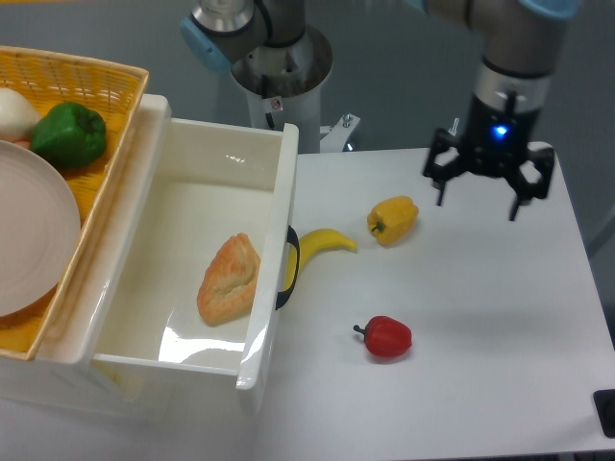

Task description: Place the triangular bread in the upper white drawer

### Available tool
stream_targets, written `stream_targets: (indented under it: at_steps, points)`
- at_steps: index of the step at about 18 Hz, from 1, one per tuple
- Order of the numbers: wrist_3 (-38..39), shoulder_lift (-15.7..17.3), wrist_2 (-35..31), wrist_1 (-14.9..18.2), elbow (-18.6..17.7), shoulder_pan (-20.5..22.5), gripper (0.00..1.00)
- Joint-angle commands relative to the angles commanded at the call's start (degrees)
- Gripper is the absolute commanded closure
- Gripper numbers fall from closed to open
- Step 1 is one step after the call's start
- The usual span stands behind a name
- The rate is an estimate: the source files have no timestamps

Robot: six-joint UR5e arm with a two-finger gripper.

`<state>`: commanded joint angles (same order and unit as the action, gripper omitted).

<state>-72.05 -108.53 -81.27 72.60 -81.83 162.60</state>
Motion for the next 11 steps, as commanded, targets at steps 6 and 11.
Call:
stream_targets:
  at_steps: [6,11]
  points:
    - [-6.87,-6.69,-3.72,-0.62,1.5,0.09,0.0]
    - [-14.7,-11.34,-8.29,-4.64,0.8,0.09,0.0]
